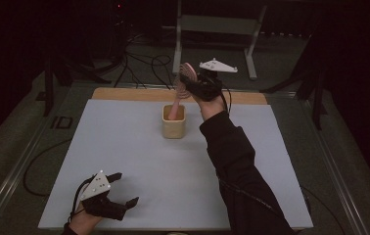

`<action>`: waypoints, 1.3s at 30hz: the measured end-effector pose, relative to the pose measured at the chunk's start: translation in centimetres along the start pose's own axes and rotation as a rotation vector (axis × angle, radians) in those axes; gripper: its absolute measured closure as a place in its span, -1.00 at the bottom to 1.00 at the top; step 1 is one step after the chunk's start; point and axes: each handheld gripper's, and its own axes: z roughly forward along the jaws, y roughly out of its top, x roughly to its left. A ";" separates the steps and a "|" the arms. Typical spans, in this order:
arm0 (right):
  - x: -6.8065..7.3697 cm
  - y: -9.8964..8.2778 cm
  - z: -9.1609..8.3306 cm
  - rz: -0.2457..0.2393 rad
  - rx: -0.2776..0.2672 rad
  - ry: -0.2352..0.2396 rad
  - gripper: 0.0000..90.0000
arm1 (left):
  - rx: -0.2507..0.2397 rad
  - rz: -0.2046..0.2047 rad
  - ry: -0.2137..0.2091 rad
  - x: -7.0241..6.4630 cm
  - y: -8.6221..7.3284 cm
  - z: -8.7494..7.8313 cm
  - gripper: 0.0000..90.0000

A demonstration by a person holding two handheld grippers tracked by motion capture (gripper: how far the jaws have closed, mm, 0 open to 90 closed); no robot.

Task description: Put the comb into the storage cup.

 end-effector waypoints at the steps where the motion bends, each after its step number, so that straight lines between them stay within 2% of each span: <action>1: 0.0 -0.1 0.1 0.002 -0.001 0.001 0.44 | 0.002 0.002 0.002 0.0 0.0 0.0 -0.99; 17: 0.0 -2.2 1.6 0.008 0.031 -0.005 0.44 | 0.000 0.008 -0.005 0.0 0.0 0.0 -0.99; 39: -0.3 -3.9 2.5 0.041 0.032 -0.014 0.44 | 0.008 0.019 -0.005 -0.1 -0.1 0.1 -0.99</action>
